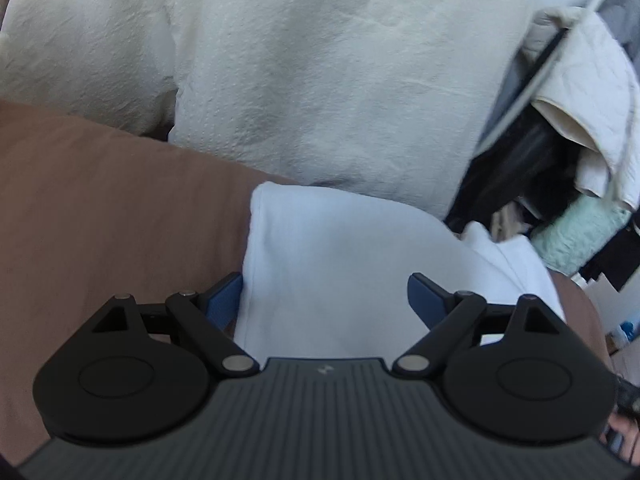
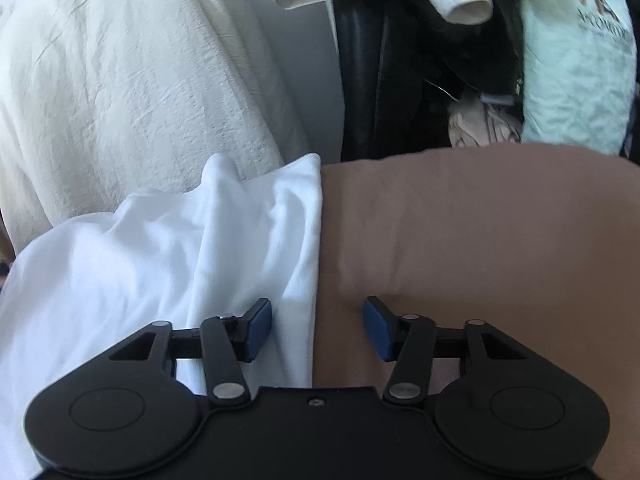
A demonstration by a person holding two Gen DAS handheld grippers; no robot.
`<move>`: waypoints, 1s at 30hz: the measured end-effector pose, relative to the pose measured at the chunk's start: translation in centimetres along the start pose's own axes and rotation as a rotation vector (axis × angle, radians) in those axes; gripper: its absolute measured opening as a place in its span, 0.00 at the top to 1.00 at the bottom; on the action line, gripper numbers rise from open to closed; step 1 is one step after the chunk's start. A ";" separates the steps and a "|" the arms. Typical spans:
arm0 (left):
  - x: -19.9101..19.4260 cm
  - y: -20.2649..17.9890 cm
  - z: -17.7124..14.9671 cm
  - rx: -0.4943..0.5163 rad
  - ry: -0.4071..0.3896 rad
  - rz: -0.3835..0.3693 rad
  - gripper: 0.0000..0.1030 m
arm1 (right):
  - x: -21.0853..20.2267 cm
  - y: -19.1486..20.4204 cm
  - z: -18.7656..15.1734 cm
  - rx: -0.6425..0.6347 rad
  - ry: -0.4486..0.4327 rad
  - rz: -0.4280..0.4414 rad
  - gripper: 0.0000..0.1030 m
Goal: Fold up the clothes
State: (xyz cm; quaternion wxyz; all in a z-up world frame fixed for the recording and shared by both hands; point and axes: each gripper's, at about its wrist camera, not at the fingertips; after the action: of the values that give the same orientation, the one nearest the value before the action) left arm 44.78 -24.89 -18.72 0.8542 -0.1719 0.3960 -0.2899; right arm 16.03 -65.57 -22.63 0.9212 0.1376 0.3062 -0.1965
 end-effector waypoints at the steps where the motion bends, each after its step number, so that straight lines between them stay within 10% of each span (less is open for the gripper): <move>1: 0.3 -0.2 0.1 0.004 -0.006 0.012 0.17 | 0.0 0.2 0.2 -0.025 -0.005 0.012 0.90; 4: 1.1 -1.3 0.2 0.047 -0.028 0.037 0.37 | -0.7 1.8 0.1 -0.177 -0.071 -0.063 0.96; 6: 1.2 -2.2 0.3 0.129 -0.015 0.032 0.95 | -1.3 2.9 0.2 -0.270 -0.135 -0.232 0.96; 10: 0.5 -4.1 0.4 0.317 -0.080 0.129 0.95 | -1.8 3.2 0.8 -0.349 -0.183 -0.430 0.97; 15: -0.9 -5.8 -0.1 0.497 -0.181 0.518 0.75 | -0.7 4.4 -0.5 -0.452 -0.139 -0.519 0.96; 18: -6.0 -5.1 -0.3 0.468 -0.182 0.346 0.42 | -2.4 6.4 -0.5 -0.525 -0.169 -0.572 0.86; 20: -10.3 -3.8 -1.1 0.383 -0.141 0.162 0.39 | -4.6 7.9 0.7 -0.509 -0.227 -0.587 0.45; 23: -16.3 -2.4 -3.6 0.338 -0.081 0.043 0.36 | -8.9 9.3 2.5 -0.392 -0.289 -0.432 0.42; 30: -28.9 0.8 -12.7 0.309 -0.061 0.203 0.34 | -17.7 10.9 3.2 -0.055 -0.236 0.147 0.41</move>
State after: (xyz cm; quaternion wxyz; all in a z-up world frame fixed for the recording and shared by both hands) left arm 20.22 -6.85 -10.38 0.9069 -0.0066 0.3361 -0.2541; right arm 9.54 -52.26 -7.74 0.9662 0.1103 0.1902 -0.1346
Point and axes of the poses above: each gripper's, at about its wrist camera, not at the fingertips, and x roughly the way its jaws point, y to its left, z to its top, and after that the axes turned 6 degrees about -z, right-handed
